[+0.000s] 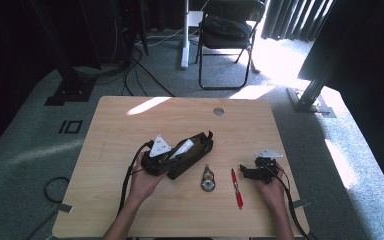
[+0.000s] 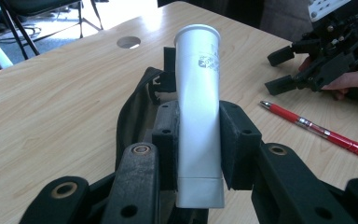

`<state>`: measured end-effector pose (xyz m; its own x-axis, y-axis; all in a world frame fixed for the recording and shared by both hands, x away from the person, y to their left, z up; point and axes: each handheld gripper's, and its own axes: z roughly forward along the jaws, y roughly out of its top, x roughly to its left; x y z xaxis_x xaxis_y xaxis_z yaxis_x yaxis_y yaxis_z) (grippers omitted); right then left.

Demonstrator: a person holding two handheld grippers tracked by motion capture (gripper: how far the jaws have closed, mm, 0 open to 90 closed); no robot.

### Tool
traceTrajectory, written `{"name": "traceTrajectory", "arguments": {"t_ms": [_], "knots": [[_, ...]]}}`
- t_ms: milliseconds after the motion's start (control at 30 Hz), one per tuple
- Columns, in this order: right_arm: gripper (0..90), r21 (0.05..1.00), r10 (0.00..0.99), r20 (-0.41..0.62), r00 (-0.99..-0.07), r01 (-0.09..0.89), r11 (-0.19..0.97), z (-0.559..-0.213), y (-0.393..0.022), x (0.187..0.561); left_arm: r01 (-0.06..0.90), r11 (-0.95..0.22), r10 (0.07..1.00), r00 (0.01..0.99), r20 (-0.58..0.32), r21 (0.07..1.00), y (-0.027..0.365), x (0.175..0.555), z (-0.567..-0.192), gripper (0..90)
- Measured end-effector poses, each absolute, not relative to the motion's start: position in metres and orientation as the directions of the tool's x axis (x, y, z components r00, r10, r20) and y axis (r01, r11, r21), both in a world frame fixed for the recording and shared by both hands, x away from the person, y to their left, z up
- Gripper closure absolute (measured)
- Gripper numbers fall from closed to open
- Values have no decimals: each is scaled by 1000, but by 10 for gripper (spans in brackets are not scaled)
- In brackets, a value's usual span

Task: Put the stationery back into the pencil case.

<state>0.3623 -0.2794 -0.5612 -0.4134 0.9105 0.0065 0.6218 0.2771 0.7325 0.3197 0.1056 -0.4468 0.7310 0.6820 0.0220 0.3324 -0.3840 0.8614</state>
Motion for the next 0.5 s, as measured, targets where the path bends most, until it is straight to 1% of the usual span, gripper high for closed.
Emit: {"name": "traceTrajectory", "arguments": {"t_ms": [500], "knots": [[113,733,911,6,-413,622,277,-561,-279,362,338,-400,685,728,33,852,101,329,-455,707]]}}
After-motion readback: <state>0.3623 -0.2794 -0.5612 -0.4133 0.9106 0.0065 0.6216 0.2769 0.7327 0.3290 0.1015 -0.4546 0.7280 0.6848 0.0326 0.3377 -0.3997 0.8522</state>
